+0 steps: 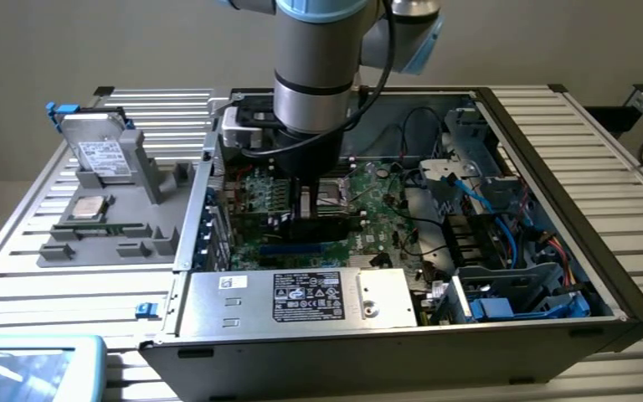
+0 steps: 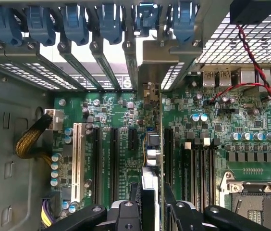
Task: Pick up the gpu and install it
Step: 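Insert the gpu into the slot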
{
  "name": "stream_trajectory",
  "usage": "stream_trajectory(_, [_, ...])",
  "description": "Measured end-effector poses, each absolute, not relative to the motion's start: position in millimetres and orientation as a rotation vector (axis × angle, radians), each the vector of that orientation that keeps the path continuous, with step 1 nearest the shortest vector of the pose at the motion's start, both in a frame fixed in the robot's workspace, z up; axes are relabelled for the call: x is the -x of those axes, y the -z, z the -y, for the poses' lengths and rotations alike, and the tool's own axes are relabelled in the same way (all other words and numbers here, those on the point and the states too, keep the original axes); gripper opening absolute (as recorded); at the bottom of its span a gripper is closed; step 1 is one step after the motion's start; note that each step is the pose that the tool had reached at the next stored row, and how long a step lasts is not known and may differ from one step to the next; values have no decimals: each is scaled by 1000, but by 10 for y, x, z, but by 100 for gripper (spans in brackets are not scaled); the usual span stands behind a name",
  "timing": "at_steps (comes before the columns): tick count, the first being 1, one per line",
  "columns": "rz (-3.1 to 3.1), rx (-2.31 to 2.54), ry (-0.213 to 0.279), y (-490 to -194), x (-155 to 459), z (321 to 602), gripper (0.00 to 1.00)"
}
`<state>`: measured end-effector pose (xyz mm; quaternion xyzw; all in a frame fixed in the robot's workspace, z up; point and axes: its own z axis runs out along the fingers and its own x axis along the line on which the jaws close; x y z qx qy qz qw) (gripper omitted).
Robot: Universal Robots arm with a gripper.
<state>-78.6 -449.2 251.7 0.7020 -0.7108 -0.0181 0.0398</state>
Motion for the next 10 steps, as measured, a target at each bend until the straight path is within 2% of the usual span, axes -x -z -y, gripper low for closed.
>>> stream_trajectory(10, [2179,-2152,57,-2504,835,4506,28])
